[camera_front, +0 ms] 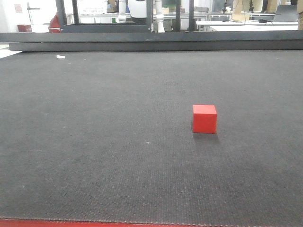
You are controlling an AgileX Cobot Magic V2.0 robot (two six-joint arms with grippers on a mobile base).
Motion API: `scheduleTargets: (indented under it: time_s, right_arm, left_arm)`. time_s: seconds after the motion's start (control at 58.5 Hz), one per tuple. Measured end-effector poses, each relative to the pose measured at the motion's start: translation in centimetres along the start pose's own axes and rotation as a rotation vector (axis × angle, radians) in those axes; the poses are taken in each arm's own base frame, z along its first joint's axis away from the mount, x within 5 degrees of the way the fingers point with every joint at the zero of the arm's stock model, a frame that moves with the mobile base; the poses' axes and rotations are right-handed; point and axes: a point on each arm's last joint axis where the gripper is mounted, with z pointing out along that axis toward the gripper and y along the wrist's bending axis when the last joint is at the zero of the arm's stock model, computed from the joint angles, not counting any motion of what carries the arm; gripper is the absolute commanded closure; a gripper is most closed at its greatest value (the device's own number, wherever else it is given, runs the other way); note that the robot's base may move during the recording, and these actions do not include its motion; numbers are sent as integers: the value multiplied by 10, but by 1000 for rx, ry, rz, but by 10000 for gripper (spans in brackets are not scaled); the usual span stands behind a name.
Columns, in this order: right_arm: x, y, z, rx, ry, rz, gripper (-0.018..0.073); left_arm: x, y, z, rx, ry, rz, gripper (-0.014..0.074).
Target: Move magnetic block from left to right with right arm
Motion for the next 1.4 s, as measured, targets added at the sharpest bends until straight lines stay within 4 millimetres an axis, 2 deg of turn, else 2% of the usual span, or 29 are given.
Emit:
scheduleTargets:
  time_s: [1.06,1.128,1.248,1.316,1.402]
  right_arm:
    - [-4,1,0,-6,-40,0,502]
    - [-13,1,-2,-4,-47,0,502]
    - [-55,3,-13,-3,-115,2,484]
    - [-80,5,-16,-4,-147,2,414]
    - [-104,7,-13,-15,-148,3,267]
  left_arm:
    - [0,0,0,0,0,0,722]
    - [0,0,0,0,0,0,722]
    - [0,0,0,0,0,0,722]
    - [0,0,0,0,0,0,722]
    - [0,0,0,0,0,0,722]
